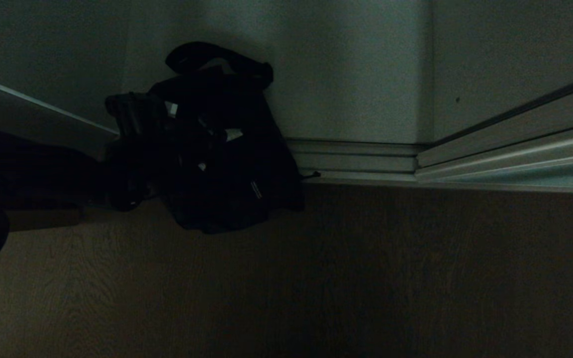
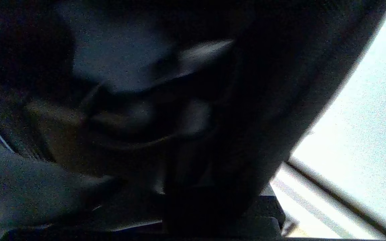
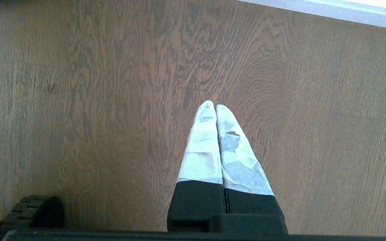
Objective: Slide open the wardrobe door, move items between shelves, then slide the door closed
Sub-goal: Place the bag on the lower shelf
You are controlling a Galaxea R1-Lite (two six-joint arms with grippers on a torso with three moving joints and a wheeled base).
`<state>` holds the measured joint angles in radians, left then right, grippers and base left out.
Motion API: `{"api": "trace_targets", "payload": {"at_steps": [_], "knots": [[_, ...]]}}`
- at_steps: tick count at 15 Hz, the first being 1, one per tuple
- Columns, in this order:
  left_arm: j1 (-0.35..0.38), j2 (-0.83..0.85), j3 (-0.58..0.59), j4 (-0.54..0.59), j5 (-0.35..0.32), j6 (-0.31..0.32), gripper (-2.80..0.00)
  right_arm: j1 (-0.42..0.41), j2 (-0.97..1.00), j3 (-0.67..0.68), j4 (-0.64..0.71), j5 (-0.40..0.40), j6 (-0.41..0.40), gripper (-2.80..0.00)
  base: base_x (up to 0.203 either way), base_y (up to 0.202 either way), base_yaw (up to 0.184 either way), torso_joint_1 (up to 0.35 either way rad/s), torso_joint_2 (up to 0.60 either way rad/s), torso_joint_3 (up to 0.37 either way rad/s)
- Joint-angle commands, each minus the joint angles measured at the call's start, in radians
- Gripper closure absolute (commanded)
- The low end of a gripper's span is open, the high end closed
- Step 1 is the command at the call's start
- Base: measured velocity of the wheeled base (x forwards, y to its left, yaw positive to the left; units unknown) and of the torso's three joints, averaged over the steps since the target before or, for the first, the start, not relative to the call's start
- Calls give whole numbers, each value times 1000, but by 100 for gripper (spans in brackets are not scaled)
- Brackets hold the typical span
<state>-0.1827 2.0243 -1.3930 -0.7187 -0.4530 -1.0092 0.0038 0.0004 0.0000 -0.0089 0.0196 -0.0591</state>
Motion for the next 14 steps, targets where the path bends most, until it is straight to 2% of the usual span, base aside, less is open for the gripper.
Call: {"api": "trace_targets", "payload": {"at_steps": [1, 4, 7, 11, 14], "knots": [[-11, 0, -22, -80, 1, -48, 0, 1, -2, 0, 0, 0, -1, 0, 0, 0, 0, 0, 0, 0], [-16, 22, -83, -180, 7, -48, 0, -1, -2, 0, 0, 0, -1, 0, 0, 0, 0, 0, 0, 0], [-25, 72, -221, -190, 23, -39, 0, 1, -2, 0, 0, 0, -1, 0, 0, 0, 0, 0, 0, 0], [-27, 191, -393, -194, 88, 14, 0, 1, -3, 0, 0, 0, -1, 0, 0, 0, 0, 0, 0, 0], [-26, 254, -545, -200, 176, 51, 0, 1, -2, 0, 0, 0, -1, 0, 0, 0, 0, 0, 0, 0]]}}
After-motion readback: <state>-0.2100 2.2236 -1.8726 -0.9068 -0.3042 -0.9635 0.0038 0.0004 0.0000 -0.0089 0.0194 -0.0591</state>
